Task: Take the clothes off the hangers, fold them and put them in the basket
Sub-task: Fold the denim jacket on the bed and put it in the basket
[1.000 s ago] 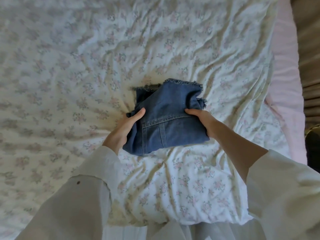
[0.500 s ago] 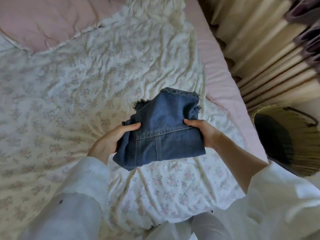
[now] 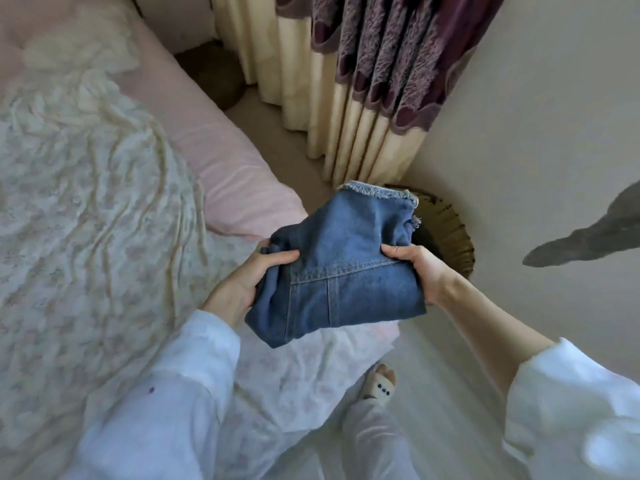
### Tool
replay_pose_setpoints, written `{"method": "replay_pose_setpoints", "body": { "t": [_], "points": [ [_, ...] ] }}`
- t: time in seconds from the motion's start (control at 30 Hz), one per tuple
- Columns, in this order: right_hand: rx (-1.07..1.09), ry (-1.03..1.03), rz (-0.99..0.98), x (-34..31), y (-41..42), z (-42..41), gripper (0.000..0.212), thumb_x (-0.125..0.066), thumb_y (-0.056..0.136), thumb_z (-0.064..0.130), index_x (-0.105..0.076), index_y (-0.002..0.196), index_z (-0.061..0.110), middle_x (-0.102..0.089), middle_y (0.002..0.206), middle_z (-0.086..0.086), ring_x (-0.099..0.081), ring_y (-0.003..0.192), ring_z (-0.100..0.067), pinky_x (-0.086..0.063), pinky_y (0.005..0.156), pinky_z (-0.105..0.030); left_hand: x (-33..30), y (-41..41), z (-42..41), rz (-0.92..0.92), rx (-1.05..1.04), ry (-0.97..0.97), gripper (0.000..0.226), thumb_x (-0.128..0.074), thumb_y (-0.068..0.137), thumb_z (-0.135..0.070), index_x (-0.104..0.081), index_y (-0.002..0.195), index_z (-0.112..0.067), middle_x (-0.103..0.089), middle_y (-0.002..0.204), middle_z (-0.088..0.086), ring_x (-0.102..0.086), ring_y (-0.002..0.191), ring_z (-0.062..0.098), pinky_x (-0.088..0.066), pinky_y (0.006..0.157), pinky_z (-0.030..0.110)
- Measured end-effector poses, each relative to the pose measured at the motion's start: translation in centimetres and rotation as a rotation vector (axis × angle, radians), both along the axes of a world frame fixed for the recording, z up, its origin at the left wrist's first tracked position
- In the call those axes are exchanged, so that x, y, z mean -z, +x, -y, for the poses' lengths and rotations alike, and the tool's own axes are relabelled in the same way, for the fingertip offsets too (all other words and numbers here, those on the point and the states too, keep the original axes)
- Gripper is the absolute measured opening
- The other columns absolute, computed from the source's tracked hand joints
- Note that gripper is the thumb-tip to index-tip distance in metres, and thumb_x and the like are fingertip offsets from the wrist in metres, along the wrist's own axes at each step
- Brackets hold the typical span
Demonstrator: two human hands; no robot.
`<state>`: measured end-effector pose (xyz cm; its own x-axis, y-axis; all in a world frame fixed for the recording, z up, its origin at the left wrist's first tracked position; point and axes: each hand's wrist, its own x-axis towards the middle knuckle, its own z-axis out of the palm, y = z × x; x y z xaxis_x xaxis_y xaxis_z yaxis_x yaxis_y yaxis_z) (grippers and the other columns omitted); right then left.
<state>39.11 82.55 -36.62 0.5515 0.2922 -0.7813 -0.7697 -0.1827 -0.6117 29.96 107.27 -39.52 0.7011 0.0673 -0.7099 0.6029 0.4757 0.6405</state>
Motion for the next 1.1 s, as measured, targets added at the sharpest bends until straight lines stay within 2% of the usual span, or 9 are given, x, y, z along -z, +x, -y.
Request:
{"method": "replay_pose_setpoints", "body": {
  "t": [0.13, 0.3, 0.37, 0.43, 0.5, 0.6, 0.77, 0.93, 1.1],
  "points": [
    [0.041, -0.062, 0.076, 0.7, 6.7, 8.3, 0.025, -0.069, 0.079, 0.018, -0.068, 0.104, 0.019, -0.072, 0.103, -0.010, -0.067, 0.098, -0.032, -0.048, 0.094, -0.051, 1.3, 7.9, 8.4, 0.037, 0.055, 0.063, 0.070, -0.077, 0.070, -0.015, -0.044, 0.132, -0.011, -0.065, 0.108, 0.007, -0.066, 0.090, 0.017, -0.053, 0.069, 0.024],
    [0.071, -0.160, 0.357, 1.9, 13.6, 14.3, 0.008, -0.065, 0.086, 0.016, -0.064, 0.089, 0.023, -0.070, 0.091, 0.003, -0.065, 0.090, -0.016, -0.051, 0.085, -0.032, 2.5, 16.7, 14.6, 0.165, 0.230, 0.375, 0.079, -0.075, 0.075, -0.005, -0.031, 0.140, -0.016, -0.050, 0.128, 0.001, -0.051, 0.111, 0.013, -0.042, 0.089, 0.019],
    [0.051, -0.180, 0.451, 3.3, 15.6, 15.5, 0.006, -0.060, 0.090, 0.014, -0.060, 0.093, 0.019, -0.066, 0.089, 0.008, -0.061, 0.084, -0.006, -0.049, 0.074, -0.019, 3.7, 19.5, 16.0, 0.197, 0.275, 0.522, 0.092, -0.080, 0.071, -0.008, -0.025, 0.143, -0.019, -0.042, 0.128, -0.006, -0.043, 0.118, 0.010, -0.036, 0.095, 0.022],
    [0.031, -0.209, 0.520, 5.7, 17.1, 16.1, 0.011, -0.056, 0.092, 0.014, -0.057, 0.103, 0.014, -0.064, 0.095, 0.004, -0.060, 0.086, -0.006, -0.047, 0.077, -0.019, 5.7, 21.4, 17.2, 0.216, 0.276, 0.599, 0.093, -0.082, 0.068, -0.010, -0.026, 0.142, -0.022, -0.041, 0.128, -0.008, -0.042, 0.121, 0.011, -0.036, 0.097, 0.025],
    [0.021, -0.246, 0.561, 9.6, 18.5, 16.6, 0.016, -0.055, 0.093, 0.016, -0.055, 0.109, 0.014, -0.062, 0.104, -0.001, -0.058, 0.097, -0.014, -0.045, 0.089, -0.028, 8.9, 23.1, 18.0, 0.225, 0.260, 0.675, 0.093, -0.085, 0.063, -0.018, -0.031, 0.138, -0.026, -0.046, 0.124, -0.010, -0.046, 0.119, 0.013, -0.039, 0.098, 0.030],
    [0.020, -0.285, 0.545, 17.1, 19.9, 17.1, 0.021, -0.053, 0.094, 0.021, -0.055, 0.114, 0.015, -0.060, 0.110, -0.001, -0.053, 0.100, -0.015, -0.040, 0.090, -0.029, 15.6, 25.0, 18.9, 0.211, 0.284, 0.748, 0.090, -0.085, 0.064, -0.024, -0.032, 0.136, -0.025, -0.047, 0.127, -0.007, -0.047, 0.119, 0.015, -0.040, 0.102, 0.037],
    [-0.042, -0.412, 0.431, 34.2, 20.9, 17.4, 0.035, -0.052, 0.094, 0.026, -0.052, 0.126, 0.012, -0.060, 0.123, -0.011, -0.053, 0.117, -0.031, -0.040, 0.102, -0.040, 30.5, 27.9, 19.8, 0.013, 0.502, 0.835, 0.088, -0.080, 0.072, -0.022, -0.025, 0.140, -0.017, -0.046, 0.137, 0.009, -0.047, 0.123, 0.029, -0.038, 0.103, 0.038],
    [-0.190, -0.529, 0.292, 49.3, 22.1, 16.0, 0.047, -0.051, 0.093, 0.036, -0.044, 0.136, 0.017, -0.052, 0.135, -0.010, -0.046, 0.125, -0.033, -0.035, 0.103, -0.035, 44.2, 29.5, 19.1, -0.189, 0.668, 0.978, 0.093, -0.075, 0.078, -0.026, -0.014, 0.147, -0.014, -0.041, 0.142, 0.016, -0.042, 0.128, 0.034, -0.035, 0.105, 0.036],
    [-0.452, -0.693, 0.222, 57.8, 22.9, 14.6, 0.062, -0.050, 0.094, 0.028, -0.022, 0.145, 0.004, -0.035, 0.147, -0.016, -0.037, 0.133, -0.033, -0.033, 0.109, -0.038, 53.4, 29.1, 18.5, -0.379, 0.894, 1.109, 0.077, -0.058, 0.090, -0.035, -0.010, 0.147, -0.017, -0.025, 0.148, 0.020, -0.037, 0.130, 0.039, -0.037, 0.105, 0.043]
  ]
}}
